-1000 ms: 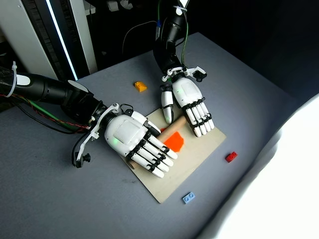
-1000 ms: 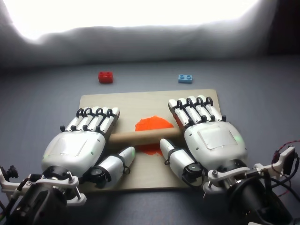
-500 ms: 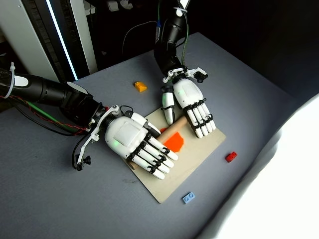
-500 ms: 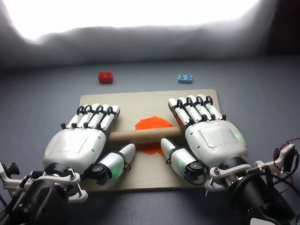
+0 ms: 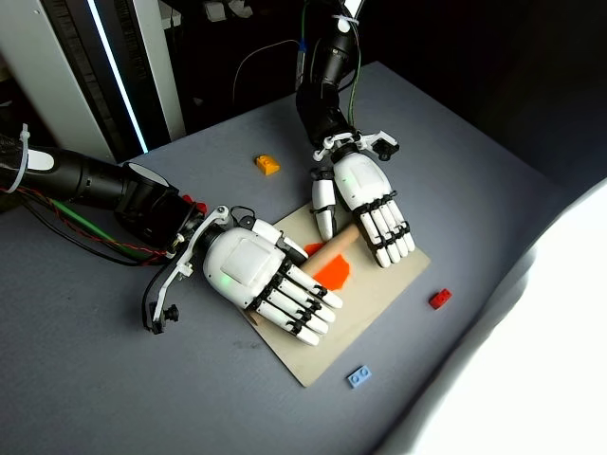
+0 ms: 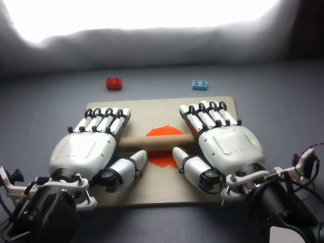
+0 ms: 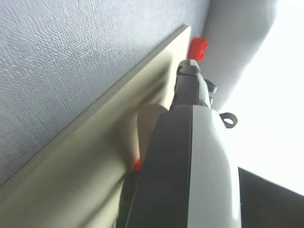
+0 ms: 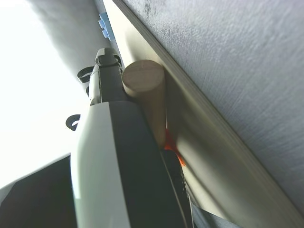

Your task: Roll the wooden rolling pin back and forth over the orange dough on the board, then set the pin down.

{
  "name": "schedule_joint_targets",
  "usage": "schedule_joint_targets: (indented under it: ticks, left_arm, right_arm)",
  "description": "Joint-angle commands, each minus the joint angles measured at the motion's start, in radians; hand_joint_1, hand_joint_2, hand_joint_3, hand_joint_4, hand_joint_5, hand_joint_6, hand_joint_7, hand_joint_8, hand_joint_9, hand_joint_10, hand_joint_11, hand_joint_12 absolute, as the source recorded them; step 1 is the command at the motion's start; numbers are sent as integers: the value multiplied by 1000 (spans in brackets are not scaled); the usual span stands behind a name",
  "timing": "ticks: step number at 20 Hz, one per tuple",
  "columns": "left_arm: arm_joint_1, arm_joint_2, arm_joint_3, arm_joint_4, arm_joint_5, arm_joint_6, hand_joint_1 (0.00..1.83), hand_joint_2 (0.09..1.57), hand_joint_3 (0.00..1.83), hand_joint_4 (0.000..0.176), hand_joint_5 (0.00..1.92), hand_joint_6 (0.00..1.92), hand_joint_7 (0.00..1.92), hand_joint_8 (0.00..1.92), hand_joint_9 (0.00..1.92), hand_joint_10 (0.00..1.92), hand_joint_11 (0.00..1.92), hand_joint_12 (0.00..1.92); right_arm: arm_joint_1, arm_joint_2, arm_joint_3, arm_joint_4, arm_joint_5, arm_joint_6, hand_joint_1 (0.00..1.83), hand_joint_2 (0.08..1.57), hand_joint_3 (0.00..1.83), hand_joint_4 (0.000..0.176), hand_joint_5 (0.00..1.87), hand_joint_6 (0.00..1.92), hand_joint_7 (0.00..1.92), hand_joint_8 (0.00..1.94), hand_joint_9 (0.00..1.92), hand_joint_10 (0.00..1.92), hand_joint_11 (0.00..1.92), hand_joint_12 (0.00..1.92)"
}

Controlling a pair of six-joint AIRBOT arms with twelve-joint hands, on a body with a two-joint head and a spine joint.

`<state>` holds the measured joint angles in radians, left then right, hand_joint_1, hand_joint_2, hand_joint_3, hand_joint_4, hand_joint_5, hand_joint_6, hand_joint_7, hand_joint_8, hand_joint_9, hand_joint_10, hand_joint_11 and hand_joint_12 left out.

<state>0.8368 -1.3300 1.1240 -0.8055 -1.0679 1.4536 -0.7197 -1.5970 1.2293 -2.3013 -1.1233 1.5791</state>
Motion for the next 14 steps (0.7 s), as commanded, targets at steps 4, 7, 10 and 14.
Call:
schedule_joint_targets:
  ticks: [4, 7, 10, 14]
  left_arm:
    - [-9, -4, 9, 26, -56, -6, 0, 1439, 3, 0, 0, 0, 0, 0, 0, 0, 0, 0]
    - [-11, -6, 16, 22, -48, -6, 0, 1437, 2, 0, 0, 0, 0, 0, 0, 0, 0, 0]
    - [-16, -10, 26, 20, -38, -6, 0, 1439, 2, 0, 0, 0, 0, 0, 0, 0, 0, 0]
    - [-23, -14, 37, 20, -28, -6, 0, 1436, 1, 0, 0, 0, 0, 0, 0, 0, 0, 0]
  right_arm:
    - [19, 4, 20, -30, -60, 22, 0, 1509, 0, 0, 50, 6, 46, 9, 15, 6, 0, 0]
    - [26, 4, 24, -31, -51, 23, 0, 1509, 0, 0, 50, 5, 40, 4, 4, 1, 0, 0]
    - [32, 4, 30, -31, -48, 25, 0, 1510, 0, 0, 42, 2, 32, 1, 0, 0, 0, 0]
    - [34, 4, 43, -31, -33, 36, 0, 1507, 0, 0, 46, 3, 30, 3, 0, 0, 0, 0]
